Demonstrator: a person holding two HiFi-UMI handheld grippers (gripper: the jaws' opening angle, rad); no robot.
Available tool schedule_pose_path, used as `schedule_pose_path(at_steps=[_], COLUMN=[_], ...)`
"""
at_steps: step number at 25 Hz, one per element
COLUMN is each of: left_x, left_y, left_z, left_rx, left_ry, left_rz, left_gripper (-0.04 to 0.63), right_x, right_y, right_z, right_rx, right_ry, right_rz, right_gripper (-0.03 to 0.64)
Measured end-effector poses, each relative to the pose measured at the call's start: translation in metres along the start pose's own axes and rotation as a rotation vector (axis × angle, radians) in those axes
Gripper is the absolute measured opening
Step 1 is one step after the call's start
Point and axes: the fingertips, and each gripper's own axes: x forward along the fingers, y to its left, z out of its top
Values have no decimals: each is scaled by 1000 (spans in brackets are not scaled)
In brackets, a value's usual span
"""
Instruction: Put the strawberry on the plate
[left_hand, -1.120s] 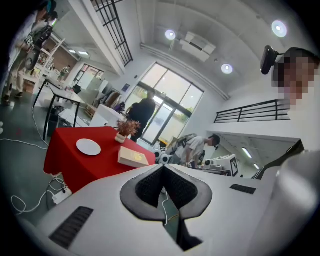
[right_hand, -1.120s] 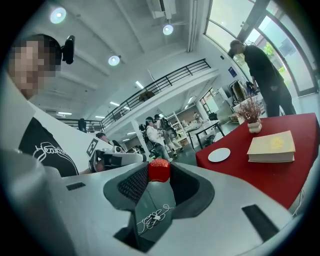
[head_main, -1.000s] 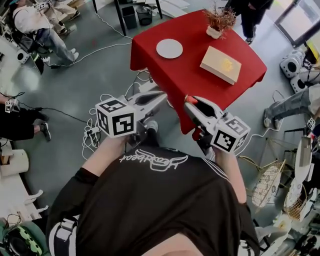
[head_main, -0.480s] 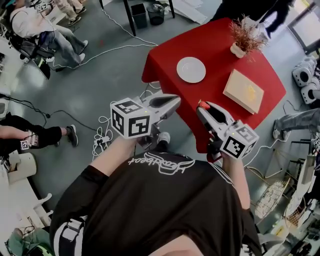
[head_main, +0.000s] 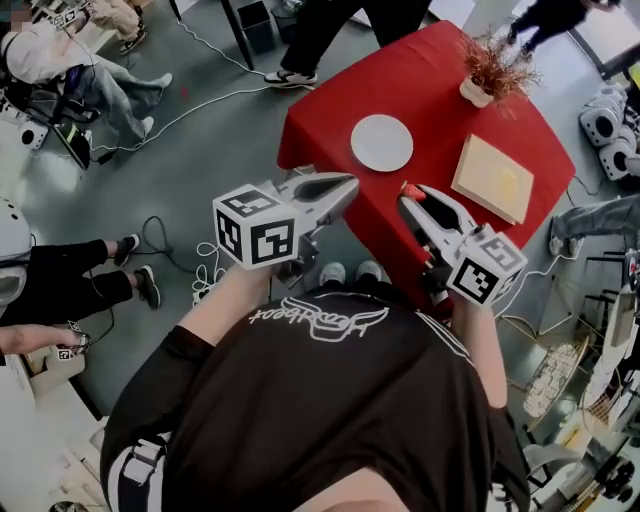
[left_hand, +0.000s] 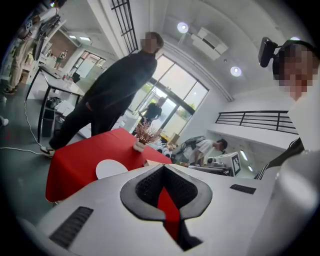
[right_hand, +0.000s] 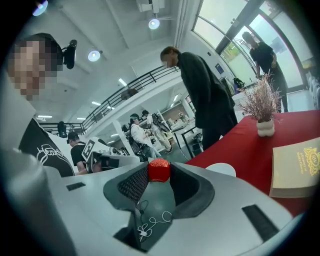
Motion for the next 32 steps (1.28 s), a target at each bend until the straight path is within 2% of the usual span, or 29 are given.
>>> schedule_pose_path(at_steps=[7,14,21,32], left_x=[28,75,103,118], left_y=[45,46,76,122], left_z=[20,1,-6,-23], left_rx=[-28,-59,-103,-158], left_ry=[35,47,70,86], left_rz=[-8,30,63,102], left_gripper=[8,8,8,8], right_x=[30,12,39,89], right_y=[-41,-93,-137,-187], right_z=[6,-4,2,-15], right_rx=[39,61,73,-122], right_ry=[26,64,97,224], right_rz=[-30,-10,4,-102], right_gripper=[129,129,129,129])
